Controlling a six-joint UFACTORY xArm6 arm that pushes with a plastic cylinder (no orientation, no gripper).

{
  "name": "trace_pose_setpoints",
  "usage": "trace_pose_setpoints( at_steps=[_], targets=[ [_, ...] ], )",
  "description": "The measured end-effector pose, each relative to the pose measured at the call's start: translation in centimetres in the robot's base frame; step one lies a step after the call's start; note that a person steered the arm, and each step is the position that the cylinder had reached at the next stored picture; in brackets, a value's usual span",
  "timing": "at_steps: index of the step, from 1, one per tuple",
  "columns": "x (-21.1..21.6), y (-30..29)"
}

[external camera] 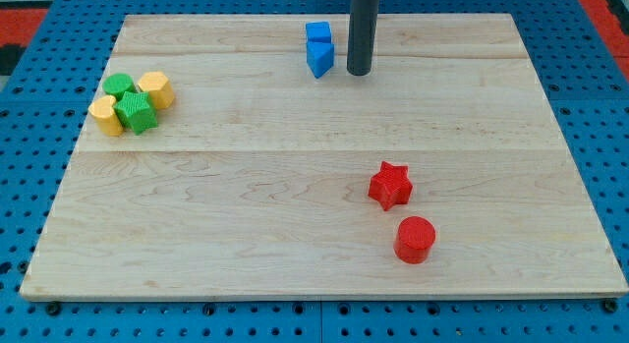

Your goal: Move your arm to the top of the green circle

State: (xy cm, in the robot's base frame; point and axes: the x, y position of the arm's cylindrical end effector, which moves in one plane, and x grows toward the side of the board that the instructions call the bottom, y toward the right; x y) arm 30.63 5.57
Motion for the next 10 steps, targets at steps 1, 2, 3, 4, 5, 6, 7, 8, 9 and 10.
trace_pose_setpoints(
  at_steps=[1,2,3,4,5,6,7,8,9,10],
  targets=[
    [0.0,0.0],
    [0.6,0.0],
    [1.1,0.0],
    [1.3,0.1],
    [3.5,1.7],
    [9.0,3.4],
    [13.7,1.0],
    [8.5,-3.4],
    [1.5,-9.5],
    [-3.1,-19.6]
  ],
)
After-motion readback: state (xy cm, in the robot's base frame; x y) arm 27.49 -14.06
